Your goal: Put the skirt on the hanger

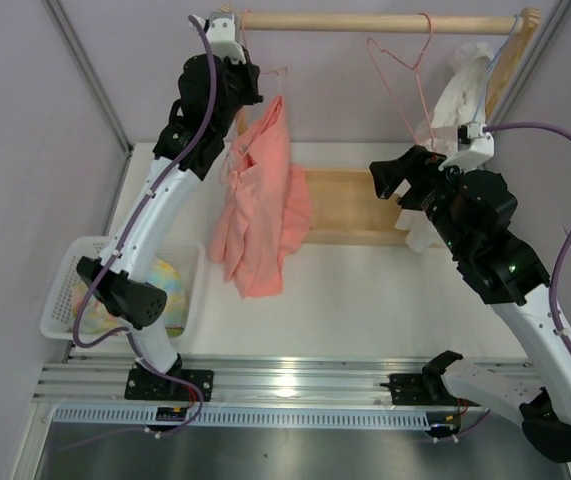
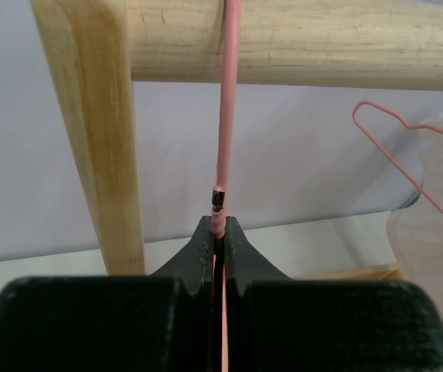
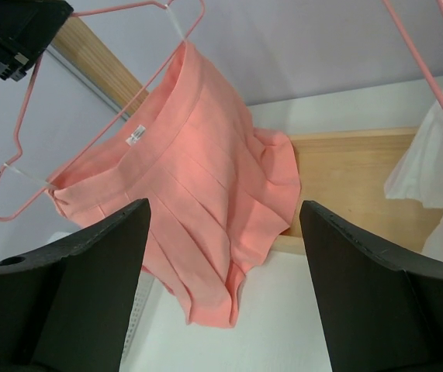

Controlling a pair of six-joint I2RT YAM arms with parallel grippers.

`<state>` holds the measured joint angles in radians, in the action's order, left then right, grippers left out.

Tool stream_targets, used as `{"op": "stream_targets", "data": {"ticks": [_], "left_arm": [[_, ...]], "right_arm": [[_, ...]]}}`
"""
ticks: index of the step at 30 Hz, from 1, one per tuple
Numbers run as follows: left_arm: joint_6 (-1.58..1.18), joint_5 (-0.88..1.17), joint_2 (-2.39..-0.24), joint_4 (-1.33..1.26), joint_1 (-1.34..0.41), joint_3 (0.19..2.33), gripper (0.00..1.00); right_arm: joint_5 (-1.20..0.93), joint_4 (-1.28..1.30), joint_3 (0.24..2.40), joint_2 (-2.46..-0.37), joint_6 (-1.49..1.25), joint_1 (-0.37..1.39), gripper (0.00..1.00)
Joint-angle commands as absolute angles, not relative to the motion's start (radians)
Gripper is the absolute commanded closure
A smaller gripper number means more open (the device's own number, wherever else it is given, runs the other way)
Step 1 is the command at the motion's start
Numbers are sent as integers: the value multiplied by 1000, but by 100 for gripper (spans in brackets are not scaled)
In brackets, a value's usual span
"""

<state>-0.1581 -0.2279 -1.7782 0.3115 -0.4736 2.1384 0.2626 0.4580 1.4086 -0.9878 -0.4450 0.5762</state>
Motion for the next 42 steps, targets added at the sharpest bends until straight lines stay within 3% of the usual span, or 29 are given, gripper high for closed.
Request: {"op": "stream_targets", "data": {"ticks": [1,5,8,11,14,19,22,31,42], "left_arm": [[-196,-210,-1695,328,-469,2062,98],[-186,-206,-1609,295,-469,1980,57],[-175,-173,-1568,351,-469,2020,45],[-166,-127,-1525,429,-469,2054,40],[-173,-95,-1464,517,-469,2053,40],[-210,-72,-1241,522,-469,1789,37],[-241,-51,-1073,503,-472,1558,35],[-290,-8,-744,526,-483,1145,32],[-291,61,-621,505,-485,950,32]], "right_arm": [[242,430,1399,-968,-462,563,16],[232,425,1378,-960,-463,552,16],[221,414,1359,-953,-471,540,15],[203,413,1335,-946,-474,523,14],[192,425,1318,-946,-472,508,12],[189,488,1296,-931,-482,488,1],[199,512,1255,-899,-477,486,1],[252,598,1180,-835,-474,486,0],[305,588,1097,-807,-489,486,1]]}}
